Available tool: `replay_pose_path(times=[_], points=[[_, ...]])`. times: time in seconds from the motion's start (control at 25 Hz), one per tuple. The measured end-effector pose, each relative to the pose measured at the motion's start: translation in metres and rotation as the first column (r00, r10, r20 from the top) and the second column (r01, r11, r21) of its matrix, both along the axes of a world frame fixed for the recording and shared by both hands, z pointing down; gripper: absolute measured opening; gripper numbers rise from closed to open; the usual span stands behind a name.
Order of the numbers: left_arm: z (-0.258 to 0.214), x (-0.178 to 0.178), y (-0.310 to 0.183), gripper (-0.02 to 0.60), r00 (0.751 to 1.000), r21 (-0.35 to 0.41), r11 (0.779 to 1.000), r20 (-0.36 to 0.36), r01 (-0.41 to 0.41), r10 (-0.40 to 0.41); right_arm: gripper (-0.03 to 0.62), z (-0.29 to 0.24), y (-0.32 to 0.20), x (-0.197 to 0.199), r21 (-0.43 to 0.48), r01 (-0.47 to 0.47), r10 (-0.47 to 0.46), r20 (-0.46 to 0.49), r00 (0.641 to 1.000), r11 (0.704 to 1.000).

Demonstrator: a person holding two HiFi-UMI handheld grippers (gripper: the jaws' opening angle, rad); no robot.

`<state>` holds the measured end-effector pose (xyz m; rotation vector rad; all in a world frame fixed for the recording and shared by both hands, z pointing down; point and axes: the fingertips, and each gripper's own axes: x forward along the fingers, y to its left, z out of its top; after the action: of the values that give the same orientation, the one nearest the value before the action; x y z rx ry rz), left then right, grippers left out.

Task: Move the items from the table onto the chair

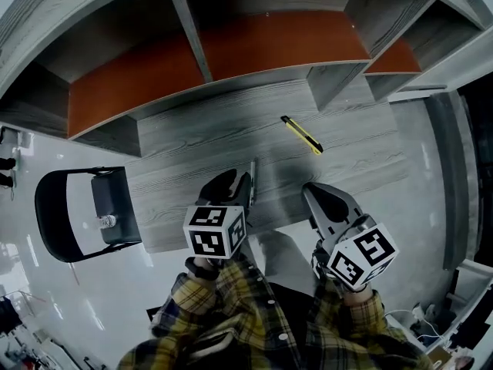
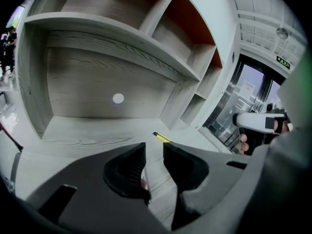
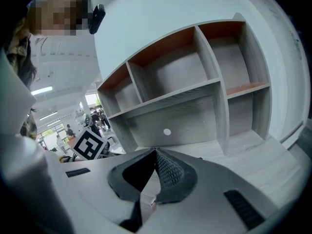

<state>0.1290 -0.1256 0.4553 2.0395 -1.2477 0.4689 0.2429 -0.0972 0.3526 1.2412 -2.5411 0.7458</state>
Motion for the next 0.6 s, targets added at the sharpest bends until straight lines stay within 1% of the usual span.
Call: replay_pose_path(times=[0.16,0.4,0.6], points=[[0.029,0.006,0.003,0.144,1.0,-0.058,0.998,0.007,0.013,-0.013,0.017,0.012,0.0,0.008,-0.019,0.012,-0.011,0.011,1.0,1.0],[0.082,0.018,0.014,0.152,0.998,-0.157,0.987,0.058,0.029,-0.02,0.017,0.034,0.007,0.02,-0.064,0.025,-0.023,0.034,0.999,0.998],[0.12,0.023,0.023,0.152,0.994,-0.227,0.972,0.103,0.053,-0.03,0.017,0.052,0.013,0.033,-0.097,0.025,-0.02,0.05,0.999,0.995]])
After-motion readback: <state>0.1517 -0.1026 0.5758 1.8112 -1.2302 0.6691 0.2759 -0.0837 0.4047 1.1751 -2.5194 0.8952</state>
